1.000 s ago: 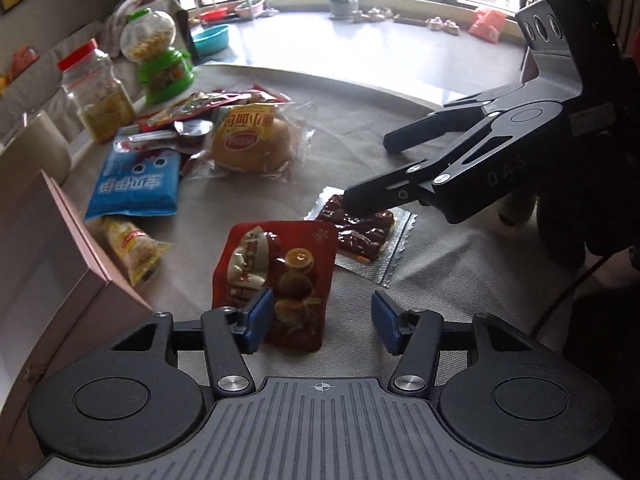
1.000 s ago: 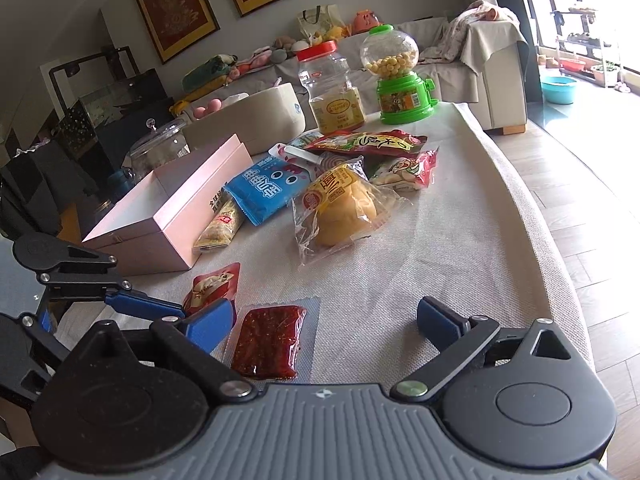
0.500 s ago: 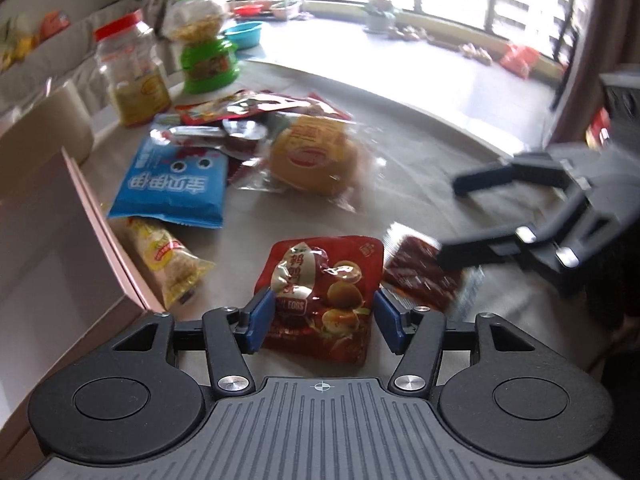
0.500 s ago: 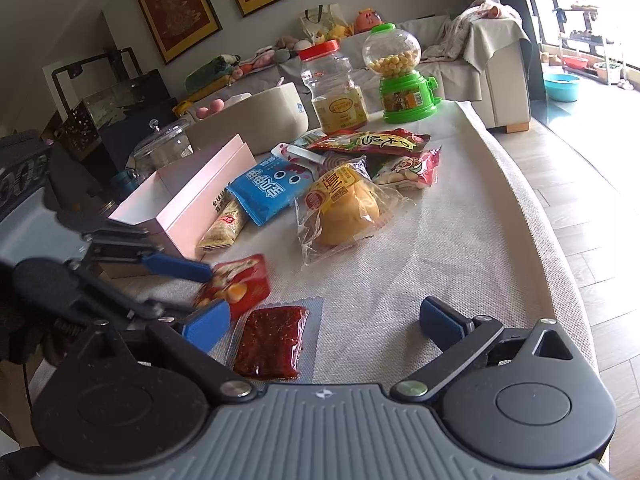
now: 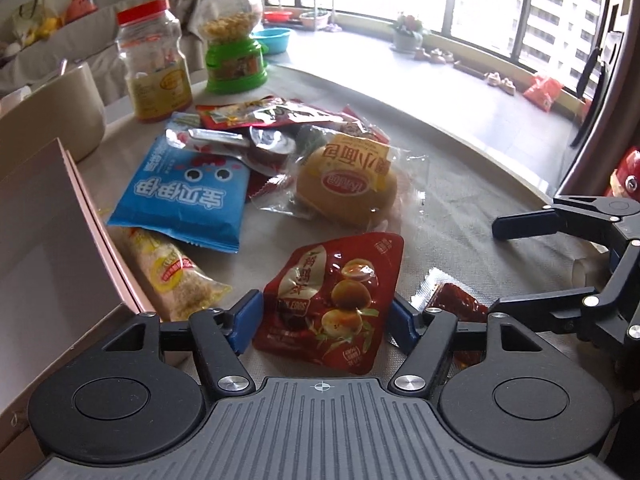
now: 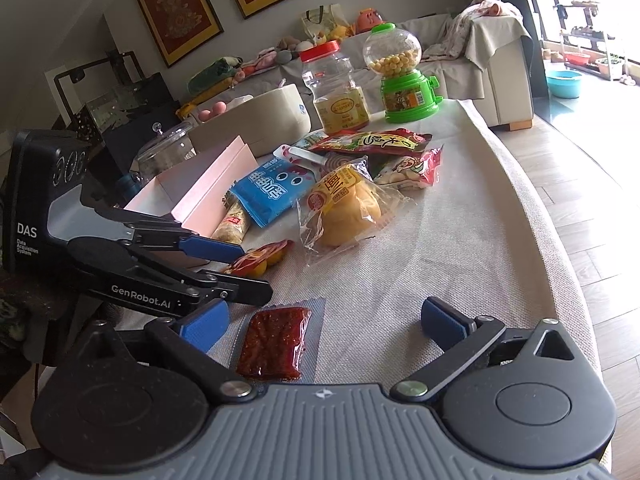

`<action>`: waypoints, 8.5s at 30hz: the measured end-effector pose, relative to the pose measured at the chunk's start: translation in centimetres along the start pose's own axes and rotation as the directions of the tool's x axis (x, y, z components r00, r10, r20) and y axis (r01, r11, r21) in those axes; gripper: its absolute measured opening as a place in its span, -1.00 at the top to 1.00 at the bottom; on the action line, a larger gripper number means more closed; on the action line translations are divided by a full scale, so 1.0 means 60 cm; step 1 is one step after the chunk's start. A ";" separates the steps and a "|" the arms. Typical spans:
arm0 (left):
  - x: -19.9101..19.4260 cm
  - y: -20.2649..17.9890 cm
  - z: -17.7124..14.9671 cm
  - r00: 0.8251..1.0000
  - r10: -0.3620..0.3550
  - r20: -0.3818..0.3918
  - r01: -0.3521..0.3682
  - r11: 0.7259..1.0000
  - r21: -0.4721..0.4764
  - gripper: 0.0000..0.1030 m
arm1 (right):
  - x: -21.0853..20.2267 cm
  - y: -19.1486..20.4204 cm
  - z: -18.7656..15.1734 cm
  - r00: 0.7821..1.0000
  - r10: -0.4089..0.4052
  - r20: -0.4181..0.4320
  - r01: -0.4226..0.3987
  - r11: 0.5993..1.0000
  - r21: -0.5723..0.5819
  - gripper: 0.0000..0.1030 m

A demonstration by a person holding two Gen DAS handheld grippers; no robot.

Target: Organize snacks

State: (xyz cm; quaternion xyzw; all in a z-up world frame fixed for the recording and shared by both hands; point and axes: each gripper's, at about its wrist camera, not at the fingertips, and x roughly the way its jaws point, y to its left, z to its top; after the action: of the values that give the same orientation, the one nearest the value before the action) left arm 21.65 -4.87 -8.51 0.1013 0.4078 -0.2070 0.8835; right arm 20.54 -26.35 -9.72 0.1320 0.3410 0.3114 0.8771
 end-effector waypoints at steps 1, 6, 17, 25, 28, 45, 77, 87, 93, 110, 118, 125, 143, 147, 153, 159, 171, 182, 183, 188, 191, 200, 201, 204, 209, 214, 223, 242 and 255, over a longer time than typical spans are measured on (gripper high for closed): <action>-0.001 -0.001 -0.002 1.000 0.004 0.000 -0.004 1.000 -0.002 -0.38 | -0.001 -0.001 0.000 1.000 0.002 0.000 -0.002 1.000 0.001 -0.99; -0.031 -0.007 -0.024 0.999 0.033 0.042 -0.032 0.999 -0.039 -0.07 | -0.003 -0.003 0.001 1.000 0.012 -0.002 -0.012 1.000 0.007 -0.99; -0.082 0.031 -0.046 0.981 0.008 0.193 0.030 0.981 -0.192 0.51 | 0.026 0.050 0.004 0.986 -0.128 -0.108 0.100 0.968 -0.231 -1.00; -0.002 0.036 -0.015 0.983 0.005 0.182 0.035 0.977 -0.212 0.51 | 0.027 0.052 0.005 0.981 -0.143 -0.127 0.106 0.960 -0.260 -1.00; 0.001 0.041 -0.023 0.985 -0.016 0.172 0.059 0.968 -0.243 0.53 | 0.025 0.052 0.004 0.983 -0.136 -0.124 0.100 0.959 -0.263 -1.00; -0.157 0.034 -0.169 0.988 -0.033 0.151 0.103 0.868 -0.486 0.60 | -0.007 0.126 -0.004 0.985 -0.169 -0.037 0.153 0.953 -0.262 -0.08; -0.352 0.270 -0.054 0.904 0.183 0.386 0.053 0.849 -0.525 0.60 | 0.038 0.377 0.264 0.993 0.094 0.070 -0.048 0.871 -0.488 0.24; -0.157 0.413 -0.004 0.973 0.165 0.163 -0.026 0.776 -0.630 0.50 | 0.125 0.316 0.246 1.000 -0.005 0.009 0.009 0.878 -0.478 -0.31; -0.198 0.371 -0.034 0.923 0.284 0.261 -0.053 0.764 -0.643 0.50 | 0.107 0.229 0.166 0.992 -0.129 -0.019 0.106 0.881 -0.461 -0.39; -0.143 0.126 -0.120 0.971 0.106 0.214 0.021 0.855 -0.518 0.50 | 0.145 0.146 0.125 0.993 0.001 -0.120 -0.021 0.985 -0.169 -0.11; -0.144 0.127 -0.144 0.976 0.080 0.202 0.050 0.820 -0.570 0.50 | 0.225 0.128 0.147 0.983 0.078 -0.164 -0.079 0.997 0.000 0.29; -0.150 0.128 -0.153 0.975 0.086 0.206 0.054 0.805 -0.591 0.50 | 0.229 0.135 0.135 0.967 0.116 -0.228 -0.125 0.992 -0.025 0.65; -0.126 0.101 -0.104 0.969 0.118 0.215 0.025 0.824 -0.566 0.50 | 0.100 0.152 0.081 0.989 0.014 -0.144 -0.045 0.975 -0.216 0.45; -0.098 0.087 -0.076 0.965 0.155 0.211 -0.022 0.851 -0.525 0.50 | 0.075 0.137 0.076 0.995 -0.092 -0.046 0.078 0.966 -0.247 -0.26; -0.058 0.061 -0.058 0.960 0.234 0.156 -0.138 0.874 -0.466 0.35 | 0.051 0.098 0.065 0.976 -0.217 0.026 0.217 0.945 -0.246 -0.32; -0.066 0.063 -0.064 0.967 0.208 0.144 -0.119 0.876 -0.467 0.39 | 0.058 0.091 0.064 0.952 -0.294 0.081 0.304 0.905 -0.297 -0.56; -0.122 0.027 -0.112 0.994 0.054 0.095 -0.009 0.907 -0.421 0.41 | 0.120 0.091 0.086 0.951 -0.296 0.089 0.308 0.894 -0.324 -0.73; -0.119 0.036 -0.102 0.986 0.084 0.141 -0.015 0.902 -0.431 0.41 | 0.104 0.086 0.065 0.966 -0.258 -0.031 0.238 0.924 -0.298 -0.21; -0.111 0.038 -0.096 0.987 0.086 0.136 -0.020 0.904 -0.426 0.41 | 0.096 0.089 0.058 0.968 -0.248 -0.038 0.226 0.927 -0.300 -0.21; -0.078 0.036 -0.081 0.989 0.098 0.112 -0.047 0.919 -0.391 0.33 | 0.064 0.090 0.037 0.974 -0.216 -0.072 0.189 0.942 -0.278 -0.27; -0.066 0.036 -0.081 0.990 0.096 0.104 -0.050 0.924 -0.380 0.26 | 0.058 0.081 0.030 0.972 -0.208 -0.106 0.177 0.952 -0.250 -0.54; -0.075 0.032 -0.098 0.990 0.094 0.105 -0.049 0.929 -0.367 0.31 | 0.064 0.096 0.017 0.969 -0.176 -0.173 0.114 0.940 -0.321 -1.00; -0.077 0.031 -0.100 0.990 0.095 0.103 -0.052 0.931 -0.361 0.32 | 0.063 0.099 0.016 0.968 -0.180 -0.176 0.113 0.936 -0.332 -1.00; -0.080 0.028 -0.107 0.990 0.095 0.106 -0.052 0.933 -0.356 0.32 | 0.055 0.099 0.014 0.967 -0.175 -0.184 0.109 0.942 -0.318 -1.00; -0.080 0.032 -0.111 0.989 0.086 0.118 -0.036 0.929 -0.369 0.32 | 0.054 0.099 0.012 0.969 -0.174 -0.177 0.109 0.939 -0.327 -1.00; -0.081 0.038 -0.116 0.988 0.076 0.134 -0.018 0.921 -0.389 0.32 | 0.050 0.102 0.007 0.973 -0.175 -0.151 0.123 0.946 -0.301 -1.00; -0.082 0.032 -0.120 0.985 0.091 0.147 -0.028 0.924 -0.381 0.32 | 0.056 0.099 0.033 0.971 -0.181 -0.158 0.128 0.946 -0.298 -0.90; -0.085 0.045 -0.128 0.984 0.060 0.168 0.015 0.911 -0.412 0.33 | 0.120 0.092 0.109 0.977 -0.186 -0.106 0.159 0.963 -0.218 -0.79; -0.084 0.045 -0.130 0.983 0.059 0.172 0.019 0.908 -0.419 0.33 | 0.096 0.067 0.109 0.964 -0.242 -0.107 0.227 0.964 -0.140 -0.79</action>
State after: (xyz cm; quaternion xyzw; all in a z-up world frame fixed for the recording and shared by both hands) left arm 14.65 1.70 -9.68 -0.1053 0.3599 -0.1139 0.9200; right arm 26.48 -19.69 -6.09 0.0154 0.3874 0.2338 0.8917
